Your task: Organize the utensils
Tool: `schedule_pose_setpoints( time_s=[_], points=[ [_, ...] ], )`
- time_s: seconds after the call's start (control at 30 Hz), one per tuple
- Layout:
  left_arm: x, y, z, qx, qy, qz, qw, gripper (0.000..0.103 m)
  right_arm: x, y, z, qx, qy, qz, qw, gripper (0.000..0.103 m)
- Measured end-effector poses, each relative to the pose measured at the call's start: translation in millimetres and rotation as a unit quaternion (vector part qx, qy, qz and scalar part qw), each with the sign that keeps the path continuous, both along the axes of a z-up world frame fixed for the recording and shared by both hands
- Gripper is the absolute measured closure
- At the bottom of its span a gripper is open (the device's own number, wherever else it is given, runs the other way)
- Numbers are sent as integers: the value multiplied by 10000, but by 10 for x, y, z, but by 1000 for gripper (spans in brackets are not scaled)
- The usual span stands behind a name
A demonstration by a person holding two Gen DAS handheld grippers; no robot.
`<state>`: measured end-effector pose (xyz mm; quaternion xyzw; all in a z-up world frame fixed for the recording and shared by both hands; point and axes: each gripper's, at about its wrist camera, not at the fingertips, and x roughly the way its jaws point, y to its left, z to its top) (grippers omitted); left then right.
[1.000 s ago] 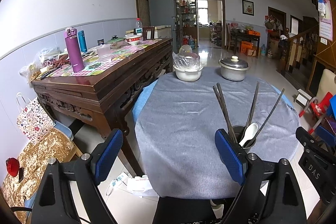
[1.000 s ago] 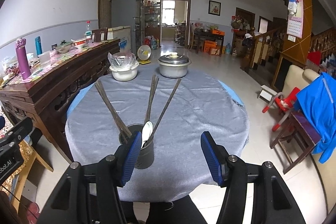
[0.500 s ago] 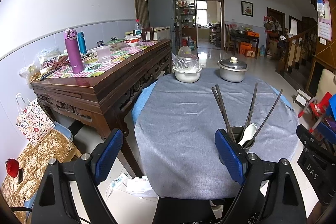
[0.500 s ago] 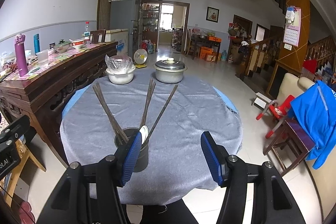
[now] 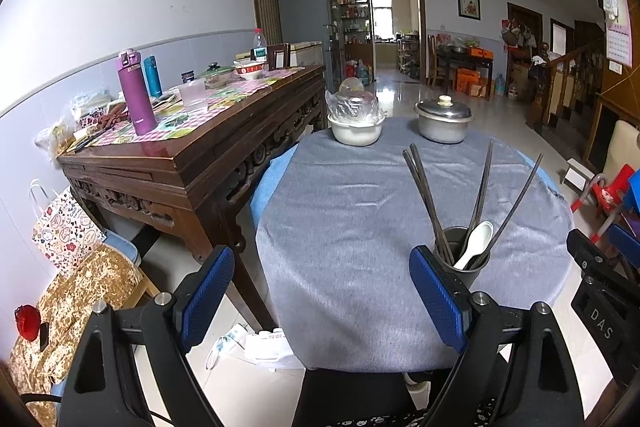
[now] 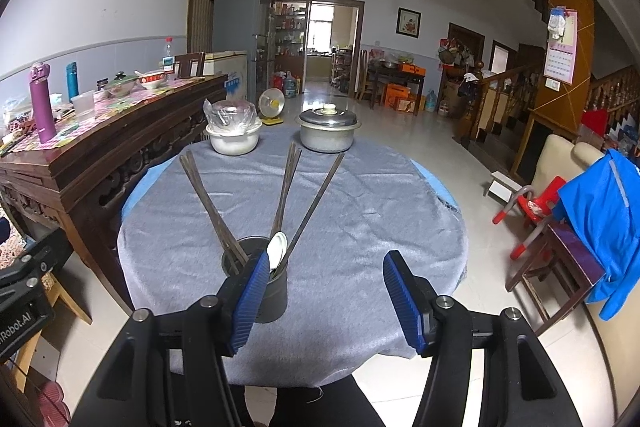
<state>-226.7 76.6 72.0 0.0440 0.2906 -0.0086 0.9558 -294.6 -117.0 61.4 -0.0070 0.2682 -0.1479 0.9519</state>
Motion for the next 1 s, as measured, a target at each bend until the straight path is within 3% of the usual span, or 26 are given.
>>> schedule_pose_setpoints(
  time_s=[1.0],
  points=[
    [73,68,-33,-50,82,261,9996,13,241,128,-36,-4,133,498,9987,38]
  ],
)
